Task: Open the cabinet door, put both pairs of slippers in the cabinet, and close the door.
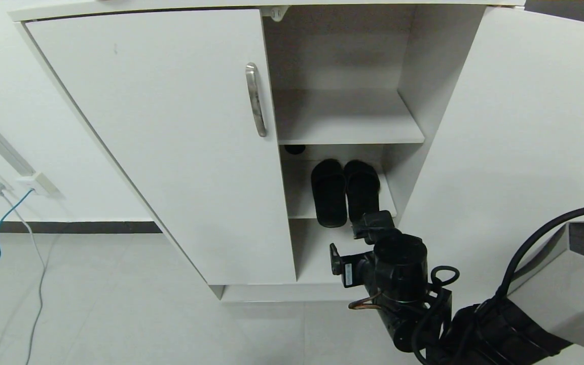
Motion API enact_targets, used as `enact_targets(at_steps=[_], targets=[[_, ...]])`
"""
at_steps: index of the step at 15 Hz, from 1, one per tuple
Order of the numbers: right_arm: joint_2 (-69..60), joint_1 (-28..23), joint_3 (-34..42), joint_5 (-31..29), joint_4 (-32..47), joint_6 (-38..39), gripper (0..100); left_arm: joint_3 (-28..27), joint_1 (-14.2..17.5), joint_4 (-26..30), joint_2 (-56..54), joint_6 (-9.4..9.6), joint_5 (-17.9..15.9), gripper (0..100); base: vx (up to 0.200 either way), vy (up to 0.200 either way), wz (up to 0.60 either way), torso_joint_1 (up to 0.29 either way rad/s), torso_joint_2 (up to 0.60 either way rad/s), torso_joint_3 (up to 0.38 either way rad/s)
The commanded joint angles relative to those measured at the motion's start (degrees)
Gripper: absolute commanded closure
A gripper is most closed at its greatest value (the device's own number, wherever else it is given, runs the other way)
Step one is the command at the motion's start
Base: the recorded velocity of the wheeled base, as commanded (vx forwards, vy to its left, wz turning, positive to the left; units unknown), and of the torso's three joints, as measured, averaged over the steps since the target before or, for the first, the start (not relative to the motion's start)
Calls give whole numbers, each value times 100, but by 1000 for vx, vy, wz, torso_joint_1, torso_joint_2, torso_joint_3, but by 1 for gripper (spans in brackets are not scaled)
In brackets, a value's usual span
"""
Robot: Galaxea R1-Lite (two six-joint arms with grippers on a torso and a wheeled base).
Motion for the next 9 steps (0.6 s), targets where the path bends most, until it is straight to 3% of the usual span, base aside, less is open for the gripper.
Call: enact_targets(at_steps=[1,4,9], targets=[[5,13,4,-9,-2,-1,0,1,2,9,7,-5,2,100,0,0,0,0,0,0],[5,13,4,-9,-2,8,0,1,2,0,7,3,2,100,0,0,0,2,0,72],[32,13,-4,-9,-2,8,0,1,2,9,7,3,-42,100,0,0,0,0,1,187]])
